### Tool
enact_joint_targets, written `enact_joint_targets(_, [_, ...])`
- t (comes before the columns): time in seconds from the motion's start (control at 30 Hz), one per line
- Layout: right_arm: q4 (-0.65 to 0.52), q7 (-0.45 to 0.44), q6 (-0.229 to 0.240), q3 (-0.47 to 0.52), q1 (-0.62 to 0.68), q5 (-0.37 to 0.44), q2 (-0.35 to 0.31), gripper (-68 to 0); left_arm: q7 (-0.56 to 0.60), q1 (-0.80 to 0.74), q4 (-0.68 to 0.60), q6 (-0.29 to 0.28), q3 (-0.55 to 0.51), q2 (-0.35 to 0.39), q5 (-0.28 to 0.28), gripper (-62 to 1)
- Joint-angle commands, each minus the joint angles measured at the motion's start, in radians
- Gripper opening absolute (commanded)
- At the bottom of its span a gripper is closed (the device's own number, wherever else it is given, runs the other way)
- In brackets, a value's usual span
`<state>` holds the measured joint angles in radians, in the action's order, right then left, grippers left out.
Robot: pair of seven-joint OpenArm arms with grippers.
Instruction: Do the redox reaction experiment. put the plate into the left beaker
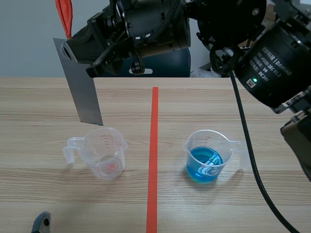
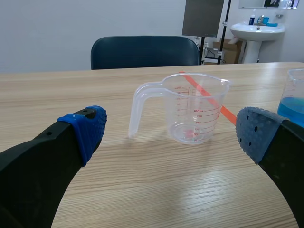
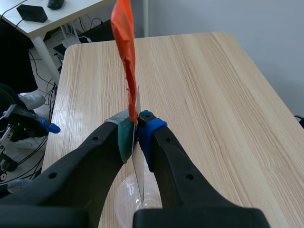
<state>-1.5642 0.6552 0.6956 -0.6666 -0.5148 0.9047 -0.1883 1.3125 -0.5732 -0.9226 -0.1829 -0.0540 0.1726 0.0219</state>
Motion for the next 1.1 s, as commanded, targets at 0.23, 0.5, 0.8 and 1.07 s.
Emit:
enact_joint_targets(0.23, [-0.009, -0.03, 0.0, 0.012, -0.015, 0.014, 0.014, -66.9, 0.014, -0.005, -0.005, 0.002, -0.005, 0.011, -0.003, -3.7])
enact_joint_targets(0.5, [0.009, -0.033, 0.0, 0.012, -0.011, 0.014, 0.014, -66.9, 0.014, -0.005, -0.005, 0.002, -0.005, 0.011, -0.003, -3.7])
enact_joint_targets(0.8, [0.041, -0.045, 0.001, 0.011, -0.011, 0.014, 0.014, -66.9, 0.014, -0.005, -0.005, 0.002, -0.005, 0.011, -0.003, -3.7])
enact_joint_targets(1.07, [0.082, -0.057, 0.001, 0.011, -0.011, 0.014, 0.014, -66.9, 0.014, -0.005, -0.005, 0.002, -0.005, 0.011, -0.003, -3.7])
